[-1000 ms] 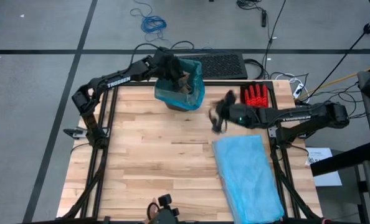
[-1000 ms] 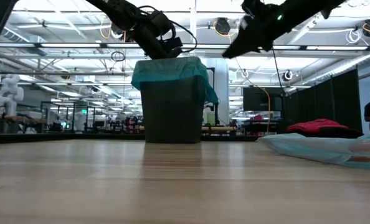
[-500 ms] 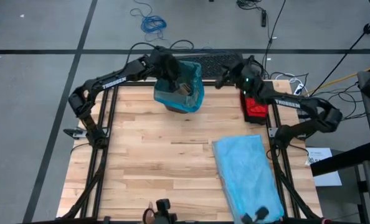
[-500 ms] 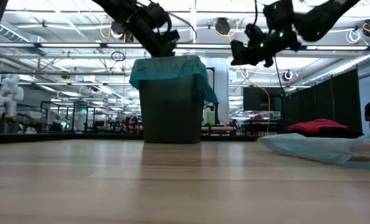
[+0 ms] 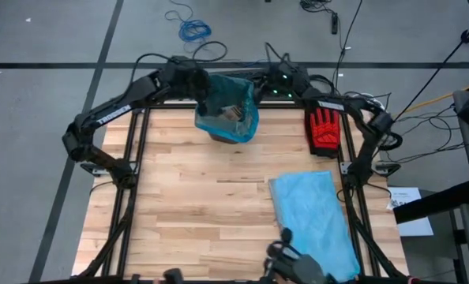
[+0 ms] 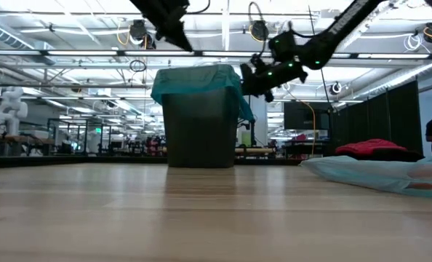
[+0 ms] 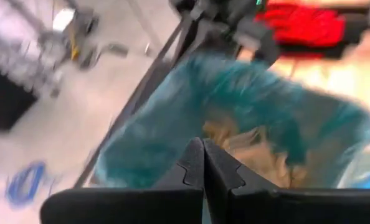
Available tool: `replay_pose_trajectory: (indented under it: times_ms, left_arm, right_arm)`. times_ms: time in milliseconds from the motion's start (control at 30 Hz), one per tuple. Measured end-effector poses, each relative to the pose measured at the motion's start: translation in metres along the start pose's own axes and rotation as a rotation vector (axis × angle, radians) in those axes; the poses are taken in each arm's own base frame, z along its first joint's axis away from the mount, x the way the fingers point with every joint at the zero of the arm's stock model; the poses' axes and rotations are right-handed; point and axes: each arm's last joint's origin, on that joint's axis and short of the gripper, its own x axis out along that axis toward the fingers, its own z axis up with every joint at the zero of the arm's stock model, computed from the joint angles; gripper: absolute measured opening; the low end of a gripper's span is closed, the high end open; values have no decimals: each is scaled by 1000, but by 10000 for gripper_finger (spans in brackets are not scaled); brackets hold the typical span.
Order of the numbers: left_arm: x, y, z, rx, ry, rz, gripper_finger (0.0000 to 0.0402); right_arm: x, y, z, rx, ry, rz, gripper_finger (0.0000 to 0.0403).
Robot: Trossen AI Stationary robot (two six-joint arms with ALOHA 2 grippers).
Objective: Place trash/remove bag and relplace
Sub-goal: Put the brown napkin into the trash bin
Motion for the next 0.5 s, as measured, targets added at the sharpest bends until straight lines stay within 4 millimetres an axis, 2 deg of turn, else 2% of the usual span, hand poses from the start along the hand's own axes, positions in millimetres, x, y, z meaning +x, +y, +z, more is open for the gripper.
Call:
replay_pose_trajectory:
  times_ms: [100, 267, 500]
  left_arm:
    - [-1, 8, -18, -83, 103, 31, 2]
    - [-4, 14, -50, -190, 160, 62, 1]
    - [-14, 0, -88, -275, 111, 42, 1]
  right_arm:
    - [12, 5, 1, 8, 94, 146, 0]
    - [14, 30, -7, 50, 208, 388, 0]
    - [8, 80, -19, 47, 377, 552, 0]
